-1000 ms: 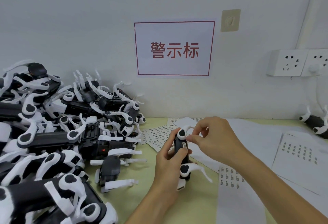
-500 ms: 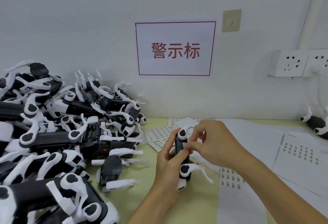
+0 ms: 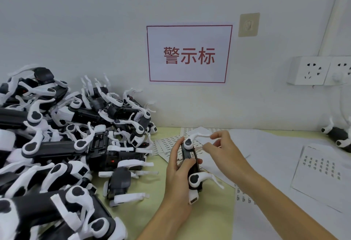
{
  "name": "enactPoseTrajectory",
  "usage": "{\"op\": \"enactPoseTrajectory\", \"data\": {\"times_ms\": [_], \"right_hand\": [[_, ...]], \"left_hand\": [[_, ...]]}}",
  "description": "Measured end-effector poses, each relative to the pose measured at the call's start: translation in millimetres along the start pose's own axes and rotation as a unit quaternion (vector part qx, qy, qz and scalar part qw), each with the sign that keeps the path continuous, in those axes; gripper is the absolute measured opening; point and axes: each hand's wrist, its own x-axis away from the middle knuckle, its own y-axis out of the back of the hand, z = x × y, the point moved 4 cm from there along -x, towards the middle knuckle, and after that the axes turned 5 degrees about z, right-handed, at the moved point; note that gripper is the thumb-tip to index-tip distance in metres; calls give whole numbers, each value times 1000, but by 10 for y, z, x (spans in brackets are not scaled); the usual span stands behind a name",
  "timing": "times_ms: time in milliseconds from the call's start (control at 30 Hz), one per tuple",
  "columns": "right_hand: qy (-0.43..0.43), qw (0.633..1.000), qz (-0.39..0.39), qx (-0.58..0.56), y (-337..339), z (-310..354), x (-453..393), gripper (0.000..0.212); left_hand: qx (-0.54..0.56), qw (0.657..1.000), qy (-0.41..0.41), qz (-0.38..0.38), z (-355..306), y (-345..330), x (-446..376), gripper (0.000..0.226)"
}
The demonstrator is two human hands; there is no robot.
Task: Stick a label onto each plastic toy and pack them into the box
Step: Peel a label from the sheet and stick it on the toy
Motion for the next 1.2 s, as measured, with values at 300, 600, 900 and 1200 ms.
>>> {"op": "enactPoseTrajectory", "data": {"times_ms": [300,600,900,1200], "right_hand": [[41,979,54,-193,-290,-200,110,28],[59,977,58,-194,-238,-272,127,33],[67,973,50,-214,-176,-353,145,28],[7,960,71,-272,-224,-420,134,35]], "left_hand": [[-31,999,-13,-9,26,-39,-8,35],[-33,999,-7,-11,30,-12,-25,31],[-49,999,-13,-1,41,-15,-41,34],[-39,999,-10,20,34,-25,-26,40]]}}
